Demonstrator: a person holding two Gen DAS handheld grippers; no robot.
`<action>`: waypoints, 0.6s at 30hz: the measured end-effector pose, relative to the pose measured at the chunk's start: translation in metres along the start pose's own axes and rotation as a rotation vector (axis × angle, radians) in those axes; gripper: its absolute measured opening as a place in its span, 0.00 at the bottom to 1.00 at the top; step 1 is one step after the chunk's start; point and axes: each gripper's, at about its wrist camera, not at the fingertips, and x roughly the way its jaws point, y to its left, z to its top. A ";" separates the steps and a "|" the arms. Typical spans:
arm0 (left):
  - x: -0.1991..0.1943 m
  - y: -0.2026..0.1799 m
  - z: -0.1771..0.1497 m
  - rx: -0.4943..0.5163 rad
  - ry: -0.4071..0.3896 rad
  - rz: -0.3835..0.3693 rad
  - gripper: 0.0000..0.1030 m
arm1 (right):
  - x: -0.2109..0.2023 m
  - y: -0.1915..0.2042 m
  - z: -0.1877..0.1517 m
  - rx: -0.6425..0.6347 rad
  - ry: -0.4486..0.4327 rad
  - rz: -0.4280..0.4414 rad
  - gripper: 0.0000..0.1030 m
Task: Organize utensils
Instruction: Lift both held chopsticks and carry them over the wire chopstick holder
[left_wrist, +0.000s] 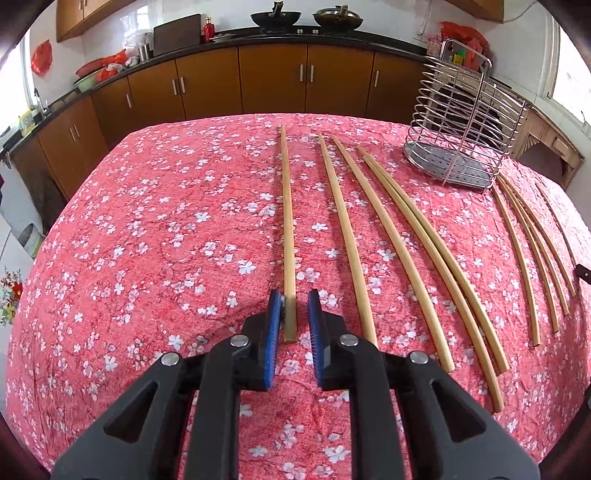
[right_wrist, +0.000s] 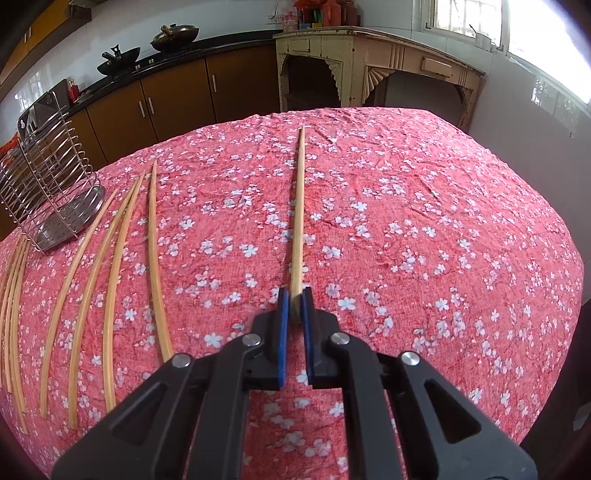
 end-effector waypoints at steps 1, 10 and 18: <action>0.000 0.000 -0.001 0.001 0.000 0.004 0.13 | 0.000 -0.001 0.000 0.006 0.000 0.007 0.08; -0.014 0.010 -0.006 -0.024 -0.044 -0.019 0.06 | -0.025 -0.010 -0.002 0.017 -0.081 0.063 0.07; -0.060 0.016 -0.004 -0.015 -0.218 -0.024 0.06 | -0.067 -0.006 0.001 -0.017 -0.232 0.064 0.07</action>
